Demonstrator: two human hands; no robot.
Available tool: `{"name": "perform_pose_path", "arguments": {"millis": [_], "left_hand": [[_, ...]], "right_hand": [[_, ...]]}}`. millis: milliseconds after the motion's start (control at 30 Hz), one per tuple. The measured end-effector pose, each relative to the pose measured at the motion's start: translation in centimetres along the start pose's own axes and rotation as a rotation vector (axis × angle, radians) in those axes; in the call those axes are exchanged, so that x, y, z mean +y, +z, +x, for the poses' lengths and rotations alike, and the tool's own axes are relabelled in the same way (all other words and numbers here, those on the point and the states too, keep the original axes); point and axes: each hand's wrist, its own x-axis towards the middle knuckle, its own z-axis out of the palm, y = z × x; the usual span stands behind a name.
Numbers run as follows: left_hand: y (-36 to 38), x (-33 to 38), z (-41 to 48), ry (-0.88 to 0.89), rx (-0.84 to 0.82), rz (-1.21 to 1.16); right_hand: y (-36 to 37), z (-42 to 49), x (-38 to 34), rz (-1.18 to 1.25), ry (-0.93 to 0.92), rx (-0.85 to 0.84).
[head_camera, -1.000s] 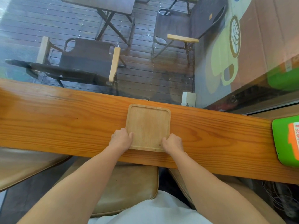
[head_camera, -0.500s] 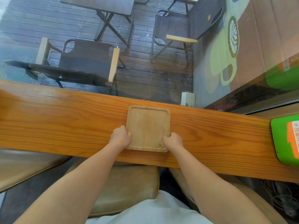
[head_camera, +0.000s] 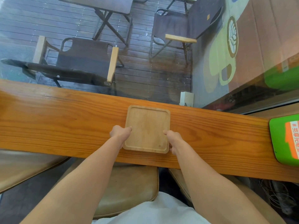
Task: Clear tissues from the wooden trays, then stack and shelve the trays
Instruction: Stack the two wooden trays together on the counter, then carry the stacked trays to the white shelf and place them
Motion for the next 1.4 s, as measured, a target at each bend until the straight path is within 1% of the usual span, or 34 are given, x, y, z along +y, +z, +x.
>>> {"name": "perform_pose_path", "arguments": {"millis": [167, 267, 400, 533, 633, 733, 933, 1067, 1167, 1267, 1400], "left_hand": [[-0.4, -0.3, -0.1, -0.017, -0.100, 0.072], [-0.9, -0.4, 0.1, -0.061, -0.185, -0.030], [-1.5, -0.3, -0.2, -0.040, -0.240, -0.093], [-1.7, 0.3, -0.9, 0.060, -0.256, -0.154], [-2.0, 1.6, -1.7, 0.174, -0.259, -0.143], [-2.8, 3.5, -2.5, 0.266, -0.283, -0.103], [-2.1, 6.7, -6.2, 0.424, -0.311, -0.073], [0.4, 7.9, -9.8, 0.503, -0.329, -0.022], [4.1, 8.6, -13.9, 0.583, -0.328, 0.069], [9.0, 7.9, -19.0, 0.694, -0.330, 0.181], [16.0, 3.9, -26.4, 0.811, -0.425, 0.218]], "right_hand": [[0.3, -0.1, 0.9, -0.116, 0.006, 0.045], [0.3, -0.4, 1.5, -0.229, -0.022, 0.049], [0.0, -0.9, 1.4, -0.248, -0.069, 0.044], [-0.3, -2.0, 0.2, -0.176, -0.110, 0.025], [-0.6, -3.2, -0.5, -0.027, -0.147, 0.015], [-1.3, -4.7, -1.0, 0.073, -0.195, -0.007], [-4.3, -7.9, -1.2, 0.168, -0.298, 0.005], [-8.2, -10.0, 0.2, 0.223, -0.333, 0.020], [-12.7, -11.8, 3.0, 0.302, -0.361, 0.059], [-18.0, -13.5, 7.4, 0.381, -0.413, 0.147], [-25.5, -15.6, 15.4, 0.485, -0.494, 0.289]]}}
